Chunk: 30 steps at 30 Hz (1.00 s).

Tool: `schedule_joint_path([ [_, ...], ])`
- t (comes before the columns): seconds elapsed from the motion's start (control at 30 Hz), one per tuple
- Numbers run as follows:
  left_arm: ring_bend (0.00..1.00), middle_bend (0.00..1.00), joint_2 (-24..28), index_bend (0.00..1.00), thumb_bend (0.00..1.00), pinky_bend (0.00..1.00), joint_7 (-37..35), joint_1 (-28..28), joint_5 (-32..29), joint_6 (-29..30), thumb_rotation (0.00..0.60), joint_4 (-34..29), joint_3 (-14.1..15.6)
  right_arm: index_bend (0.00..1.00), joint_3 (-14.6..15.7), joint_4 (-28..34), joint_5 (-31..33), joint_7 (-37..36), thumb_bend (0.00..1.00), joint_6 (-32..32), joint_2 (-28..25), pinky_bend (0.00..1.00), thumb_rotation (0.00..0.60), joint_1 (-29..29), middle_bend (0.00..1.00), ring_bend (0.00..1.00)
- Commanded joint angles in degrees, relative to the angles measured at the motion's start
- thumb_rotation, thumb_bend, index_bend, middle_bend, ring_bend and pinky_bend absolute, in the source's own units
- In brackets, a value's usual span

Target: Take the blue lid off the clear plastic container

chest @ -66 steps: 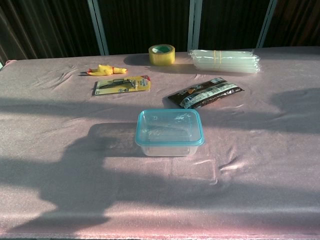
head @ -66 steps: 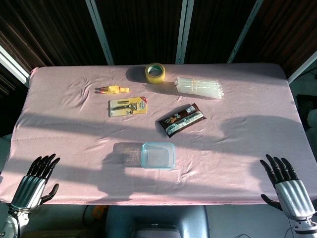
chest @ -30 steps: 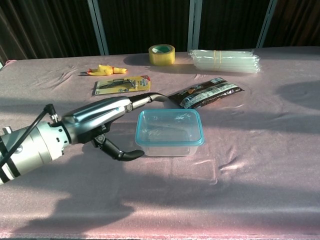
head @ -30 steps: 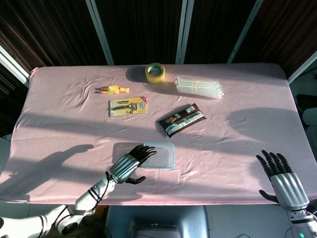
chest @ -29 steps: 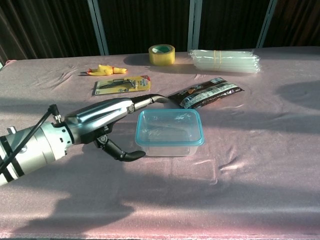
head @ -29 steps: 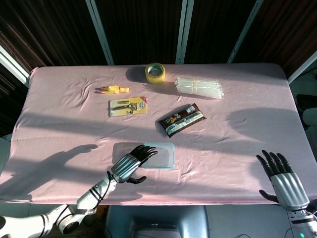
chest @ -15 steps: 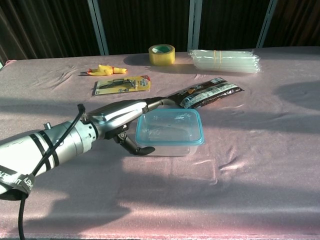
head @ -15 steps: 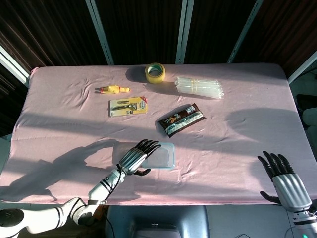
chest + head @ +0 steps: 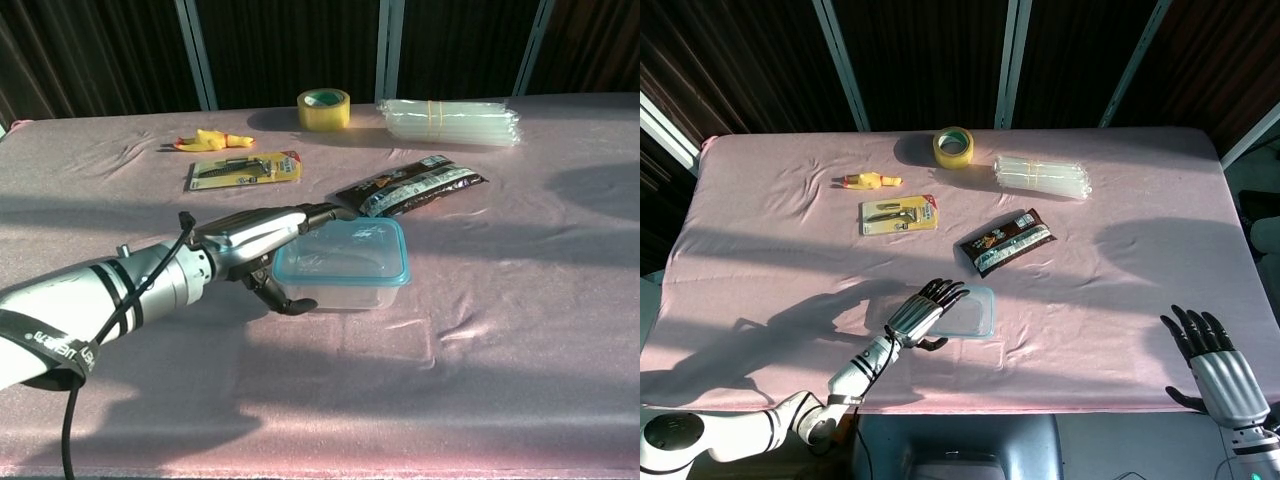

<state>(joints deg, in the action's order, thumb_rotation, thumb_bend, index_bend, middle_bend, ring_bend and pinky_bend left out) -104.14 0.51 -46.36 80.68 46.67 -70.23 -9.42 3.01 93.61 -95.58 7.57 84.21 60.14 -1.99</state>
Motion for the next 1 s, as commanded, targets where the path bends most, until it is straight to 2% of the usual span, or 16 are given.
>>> schedule_joint_path([
  [0.03,0.12,0.16,-0.6,0.00,0.27,0.19,-0.5,0.1,0.3,0.9,0.600,0.1,0.4,0.00,0.0,-0.2,-0.4,0.5,0.18,-0.6,0.5,0.00,0.600,-0.5,0.00,0.00],
  [0.17,0.35,0.40,-1.8,0.00,0.28,0.36,-1.3,0.8,2.1,4.2,0.600,0.5,1.5,0.00,-0.2,-0.6,-1.7,2.6,0.19,-2.1,1.9,0.00,0.600,-2.0,0.00,0.00],
  [0.27,0.41,0.47,-3.5,0.00,0.29,0.42,-2.9,1.5,3.9,7.0,0.600,1.7,2.7,0.00,-0.4,-0.6,-2.7,5.4,0.19,-4.4,3.3,0.00,0.600,-3.8,0.00,0.00],
  [0.4,0.43,0.49,-6.1,0.00,0.30,0.43,-5.4,2.5,6.9,11.2,0.600,4.2,4.4,0.02,-0.6,-0.5,-4.2,8.9,0.19,-8.4,5.7,0.00,0.600,-6.7,0.00,0.00],
  [0.53,0.43,0.49,-8.3,0.00,0.30,0.44,-7.0,3.1,10.2,14.8,0.600,6.9,6.6,0.14,-1.0,-1.3,-4.7,10.1,0.19,-13.8,8.9,0.00,0.600,-10.6,0.00,0.00],
  [0.67,0.42,0.47,-10.2,0.00,0.31,0.42,-6.1,3.8,12.4,19.1,0.600,10.1,7.0,0.30,-1.3,-4.2,-8.3,3.6,0.21,-13.0,12.3,0.00,0.600,-13.5,0.03,0.00],
  [0.8,0.41,0.46,-11.1,0.00,0.31,0.42,-10.3,4.7,13.6,22.1,0.600,12.0,7.7,0.36,-1.6,-9.4,-11.4,-1.4,0.24,-10.4,15.0,0.00,0.600,-15.6,0.05,0.00],
  [1.0,0.44,0.49,-12.3,0.00,0.31,0.45,-13.8,5.2,15.2,23.3,0.600,14.4,9.5,0.42,-2.2,-13.9,-10.6,-8.8,0.24,-11.2,17.1,0.00,0.600,-18.7,0.05,0.00],
])
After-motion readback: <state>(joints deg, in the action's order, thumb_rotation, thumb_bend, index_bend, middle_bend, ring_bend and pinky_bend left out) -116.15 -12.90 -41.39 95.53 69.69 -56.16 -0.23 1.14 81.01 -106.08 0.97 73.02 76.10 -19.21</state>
